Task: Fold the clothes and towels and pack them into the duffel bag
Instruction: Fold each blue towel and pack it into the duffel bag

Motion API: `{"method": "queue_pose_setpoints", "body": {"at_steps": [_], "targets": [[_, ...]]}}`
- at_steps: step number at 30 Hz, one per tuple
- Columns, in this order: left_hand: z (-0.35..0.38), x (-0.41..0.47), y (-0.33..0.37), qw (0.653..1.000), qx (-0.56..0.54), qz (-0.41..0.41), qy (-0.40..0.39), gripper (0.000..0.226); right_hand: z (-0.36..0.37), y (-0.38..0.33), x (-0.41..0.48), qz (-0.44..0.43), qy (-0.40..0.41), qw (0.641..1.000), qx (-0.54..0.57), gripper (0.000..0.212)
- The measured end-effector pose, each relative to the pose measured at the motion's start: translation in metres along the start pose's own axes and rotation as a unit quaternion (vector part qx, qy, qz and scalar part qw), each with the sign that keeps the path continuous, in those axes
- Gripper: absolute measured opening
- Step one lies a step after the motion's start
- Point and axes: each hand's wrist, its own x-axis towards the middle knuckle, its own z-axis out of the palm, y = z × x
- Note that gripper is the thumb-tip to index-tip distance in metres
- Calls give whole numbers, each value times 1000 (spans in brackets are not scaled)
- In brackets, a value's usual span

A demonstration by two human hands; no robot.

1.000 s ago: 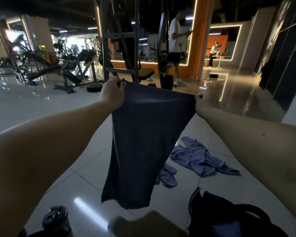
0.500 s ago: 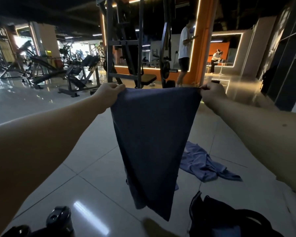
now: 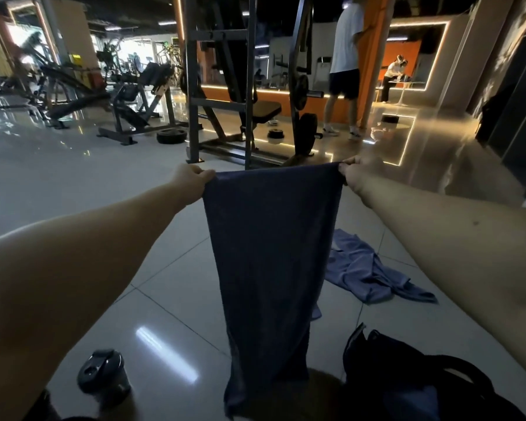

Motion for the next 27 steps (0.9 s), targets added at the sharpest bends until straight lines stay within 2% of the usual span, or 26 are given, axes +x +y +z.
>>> {"method": "queue_pose_setpoints", "body": {"at_steps": [2, 5, 8, 12, 15, 17, 20, 24, 27], "targets": [[-1, 10, 5, 999, -15, 5, 29, 31, 4, -8, 6, -13, 18, 1000, 19, 21], [-5, 16, 20, 998, -46, 20, 45, 34, 0, -22, 12, -17, 60, 996, 62, 4], [-10, 13, 36, 994, -73, 42, 64, 41, -9, -31, 12, -30, 80, 993, 85, 7], [-19, 7, 43, 991, -92, 66, 73, 45, -23, -36, 5, -41, 64, 991, 110, 5], [-19, -3, 42, 991, -99, 73, 54, 42, -31, -27, -2, -23, 38, 989, 142, 17], [-17, -11, 38, 991, -110, 73, 24, 33, -33, -18, -11, 4, -6, 984, 179, 21], [-12, -22, 21, 991, -119, 40, -51, 21, -32, -1, -33, 54, -142, 967, 206, 11], [-1, -48, -22, 986, -44, -44, -157, 27, -24, 38, -60, 167, -303, 930, 121, 18], [14, -72, -62, 964, 15, -89, -250, 28, -12, 74, -76, 233, -398, 886, 46, 22]]}}
